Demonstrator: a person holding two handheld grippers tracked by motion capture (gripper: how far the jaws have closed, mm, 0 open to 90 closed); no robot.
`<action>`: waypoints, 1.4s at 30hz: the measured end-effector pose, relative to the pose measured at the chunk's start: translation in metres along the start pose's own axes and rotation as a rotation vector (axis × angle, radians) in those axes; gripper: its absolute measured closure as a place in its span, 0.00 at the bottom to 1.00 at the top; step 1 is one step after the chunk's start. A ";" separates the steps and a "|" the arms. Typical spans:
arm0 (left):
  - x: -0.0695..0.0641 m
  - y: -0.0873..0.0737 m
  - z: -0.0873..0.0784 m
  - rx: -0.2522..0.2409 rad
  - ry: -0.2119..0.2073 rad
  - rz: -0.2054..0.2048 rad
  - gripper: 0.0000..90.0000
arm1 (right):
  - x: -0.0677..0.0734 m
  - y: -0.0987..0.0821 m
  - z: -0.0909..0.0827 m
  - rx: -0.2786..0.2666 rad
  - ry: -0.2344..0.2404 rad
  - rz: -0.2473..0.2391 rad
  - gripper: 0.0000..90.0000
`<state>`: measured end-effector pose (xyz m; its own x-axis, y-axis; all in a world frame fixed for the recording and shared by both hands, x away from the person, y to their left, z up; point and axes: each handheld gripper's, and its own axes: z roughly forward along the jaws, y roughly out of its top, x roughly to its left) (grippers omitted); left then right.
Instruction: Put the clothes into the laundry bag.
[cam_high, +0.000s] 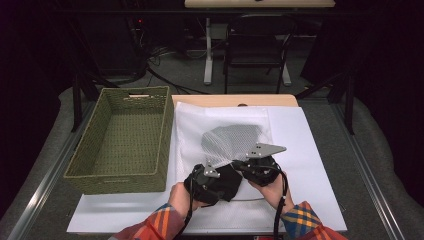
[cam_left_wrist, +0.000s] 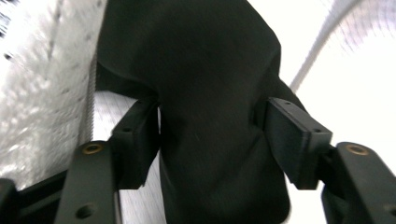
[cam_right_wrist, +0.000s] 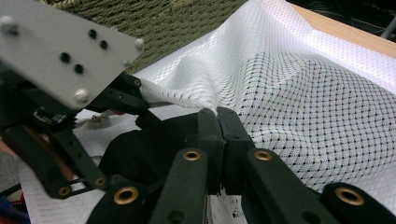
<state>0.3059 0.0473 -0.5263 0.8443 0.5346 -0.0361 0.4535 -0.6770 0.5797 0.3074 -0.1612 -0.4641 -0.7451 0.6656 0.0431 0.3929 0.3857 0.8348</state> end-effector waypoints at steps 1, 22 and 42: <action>0.000 -0.001 -0.002 0.011 -0.006 0.012 0.35 | 0.000 0.000 0.000 0.000 0.000 0.000 0.99; -0.009 0.000 0.017 -0.011 0.101 -0.006 0.89 | -0.001 0.001 -0.001 -0.007 0.008 0.008 0.99; 0.006 0.018 0.026 -0.080 0.238 -0.024 0.88 | -0.003 0.002 -0.003 -0.025 0.024 0.037 0.99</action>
<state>0.3271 0.0252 -0.5371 0.7381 0.6606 0.1369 0.4406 -0.6257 0.6437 0.3088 -0.1647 -0.4605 -0.7432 0.6634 0.0868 0.4071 0.3454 0.8456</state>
